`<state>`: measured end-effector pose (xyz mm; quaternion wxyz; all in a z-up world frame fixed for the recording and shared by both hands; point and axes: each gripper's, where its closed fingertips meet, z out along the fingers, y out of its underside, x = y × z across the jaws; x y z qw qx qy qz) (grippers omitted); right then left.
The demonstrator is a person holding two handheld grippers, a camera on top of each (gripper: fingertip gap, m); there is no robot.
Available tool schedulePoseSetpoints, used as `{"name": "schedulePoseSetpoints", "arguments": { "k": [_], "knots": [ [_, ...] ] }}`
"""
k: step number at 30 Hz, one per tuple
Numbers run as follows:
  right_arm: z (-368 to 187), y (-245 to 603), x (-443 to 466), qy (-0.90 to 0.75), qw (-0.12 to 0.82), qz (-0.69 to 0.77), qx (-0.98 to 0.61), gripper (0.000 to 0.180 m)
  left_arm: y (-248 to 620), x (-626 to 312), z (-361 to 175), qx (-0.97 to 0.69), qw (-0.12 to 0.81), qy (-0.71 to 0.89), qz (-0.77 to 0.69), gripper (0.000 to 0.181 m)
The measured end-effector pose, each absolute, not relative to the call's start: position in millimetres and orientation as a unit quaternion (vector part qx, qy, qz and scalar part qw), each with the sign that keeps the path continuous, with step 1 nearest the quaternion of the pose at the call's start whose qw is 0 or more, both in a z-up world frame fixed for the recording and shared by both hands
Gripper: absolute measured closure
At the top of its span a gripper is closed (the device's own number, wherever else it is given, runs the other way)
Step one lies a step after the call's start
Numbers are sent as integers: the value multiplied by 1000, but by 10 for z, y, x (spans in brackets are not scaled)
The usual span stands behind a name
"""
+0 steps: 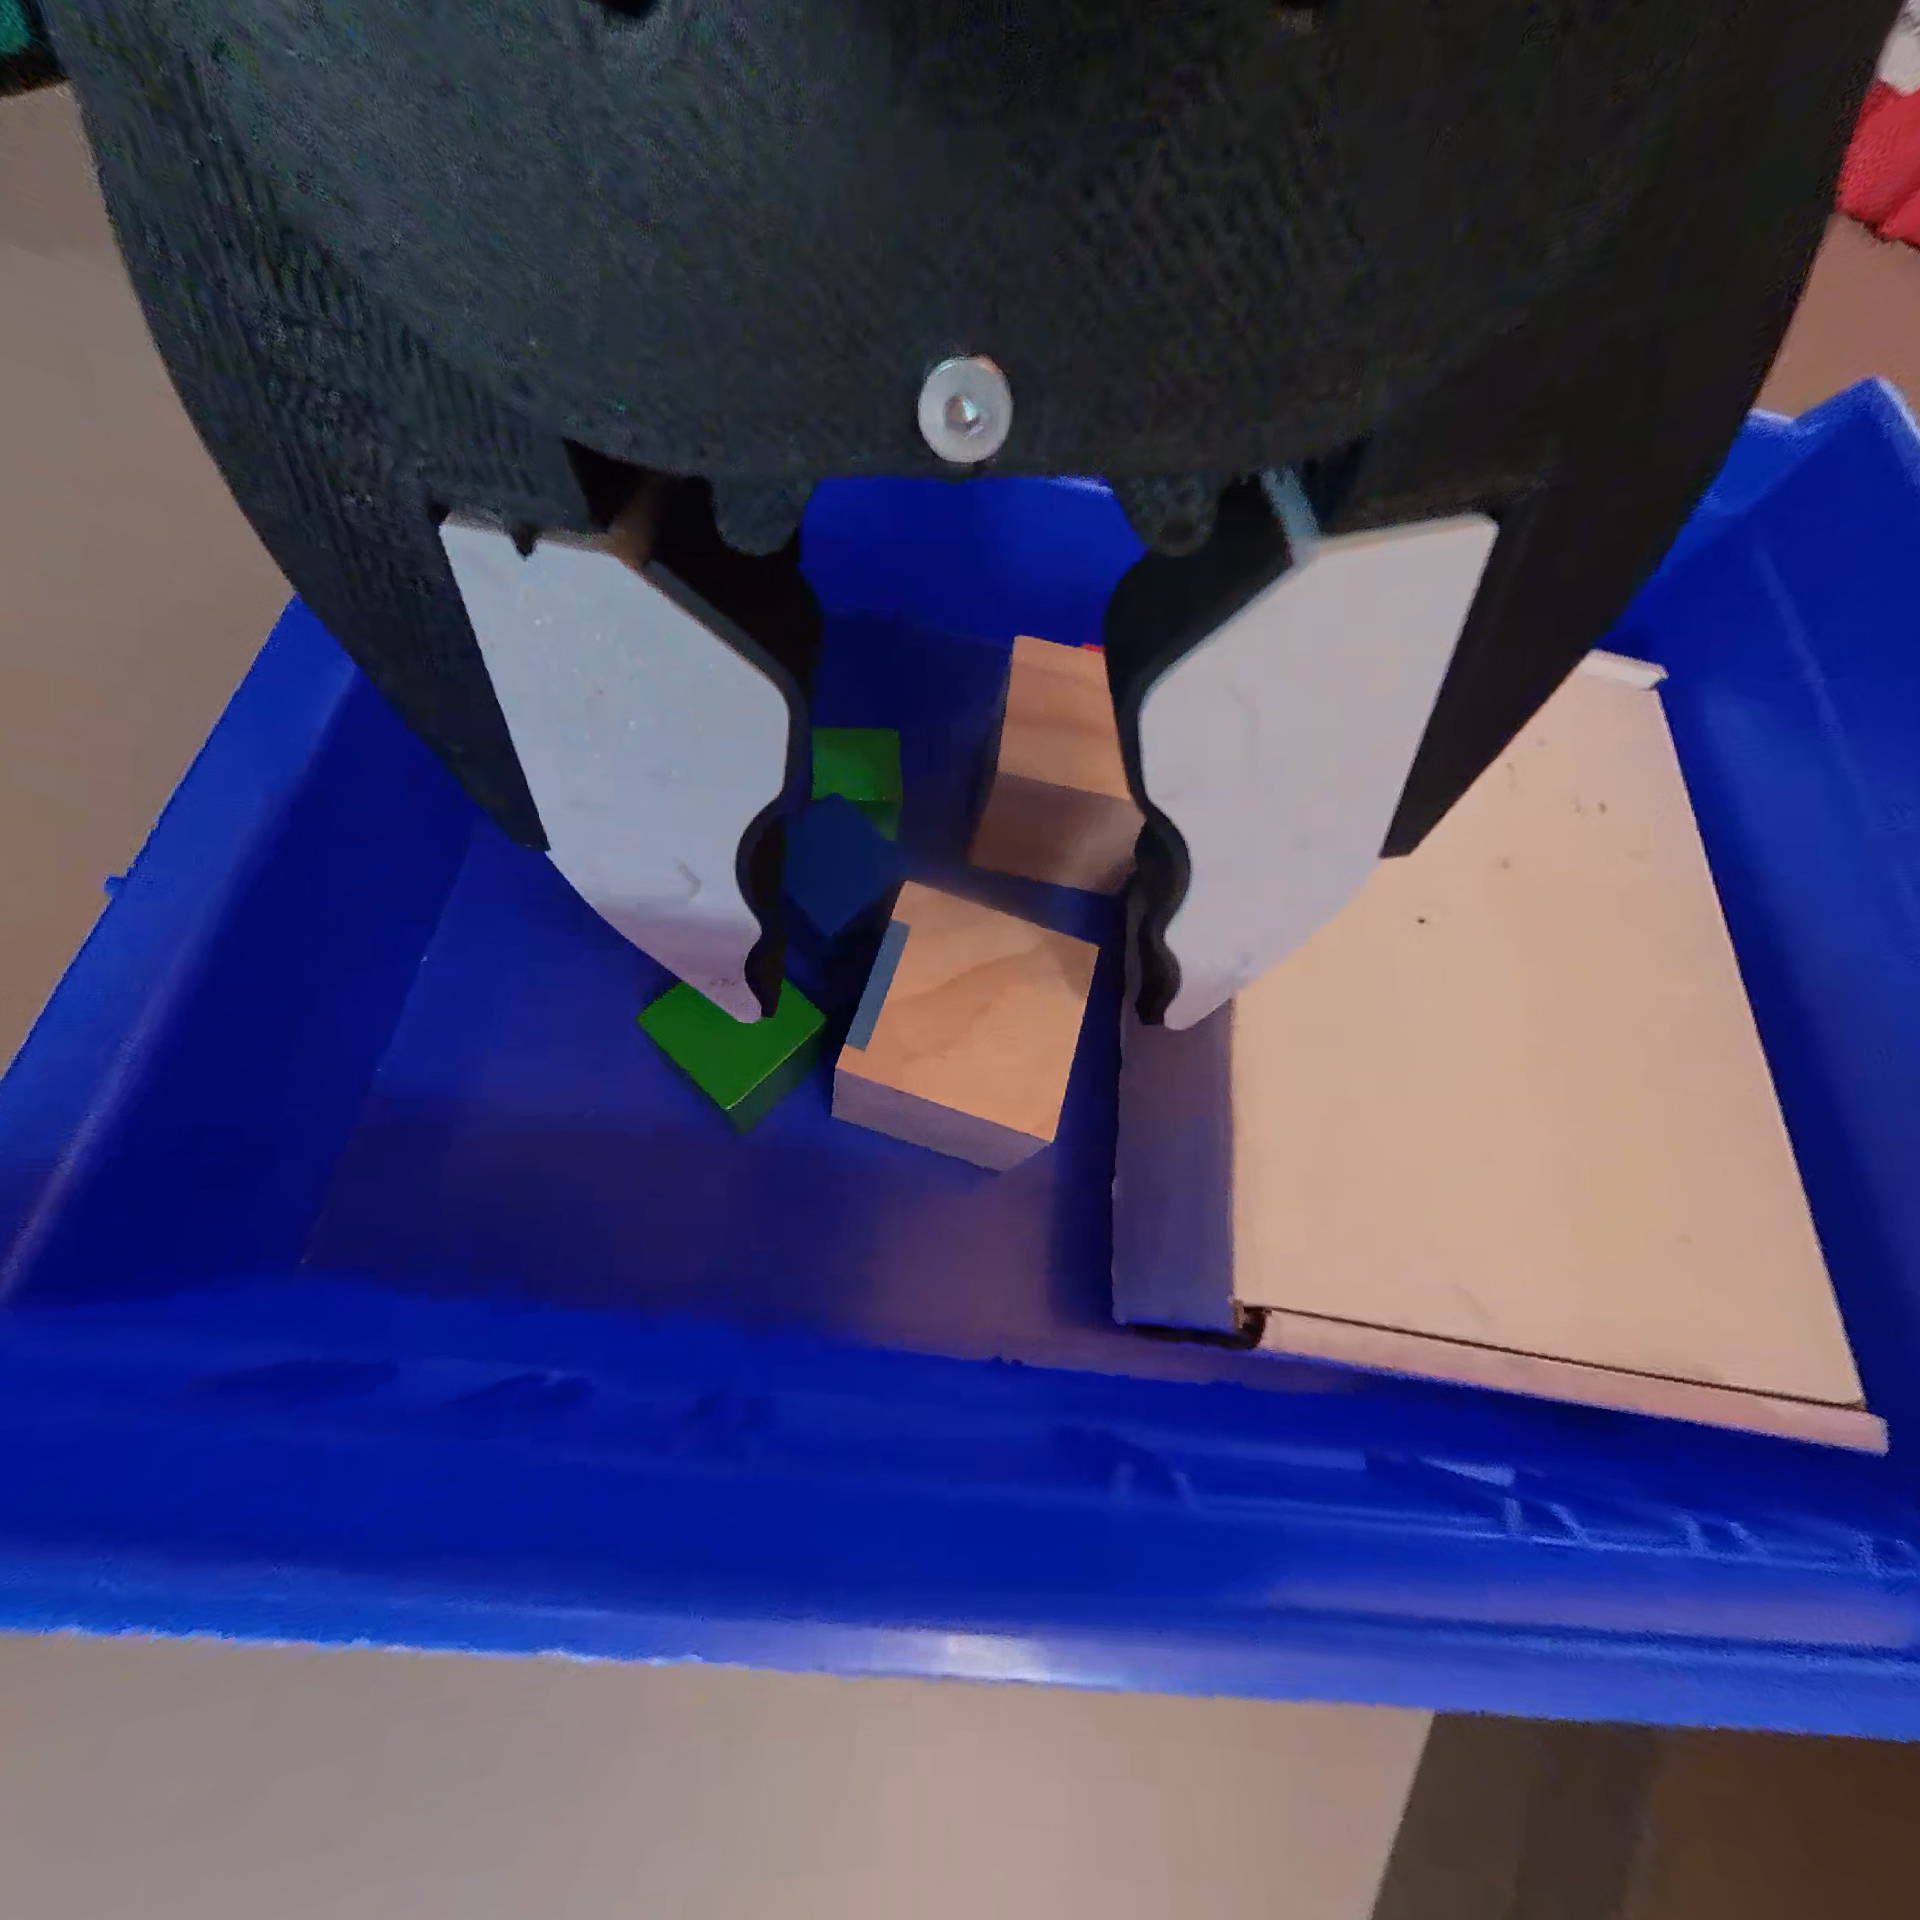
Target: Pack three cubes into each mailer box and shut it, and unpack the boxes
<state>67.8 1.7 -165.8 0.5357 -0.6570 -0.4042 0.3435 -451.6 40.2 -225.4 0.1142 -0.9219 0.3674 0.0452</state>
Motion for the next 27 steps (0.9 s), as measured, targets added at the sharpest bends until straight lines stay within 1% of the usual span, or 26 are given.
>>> {"name": "schedulePoseSetpoints", "arguments": {
  "k": [2,7,12,17,21,27],
  "knots": [
    [-1669,26,689,-402,535,343,-659,158,385,-4552,-2312,-918,88,383,49,117],
    [-1671,68,721,-394,539,339,-663,158,415,-4519,-2335,-915,69,397,34,133],
    [-1619,55,723,-396,549,343,-652,157,424,-4501,-2348,-920,71,386,9,137],
    [-1596,-9,700,-418,550,328,-644,140,437,-4495,-2346,-922,80,379,17,137],
    [-1662,-74,649,-440,523,317,-658,125,459,-4482,-2283,-919,99,379,35,138],
    [-1710,-140,616,-456,504,301,-669,124,431,-4397,-1983,-917,130,373,54,138]
  ]
}}
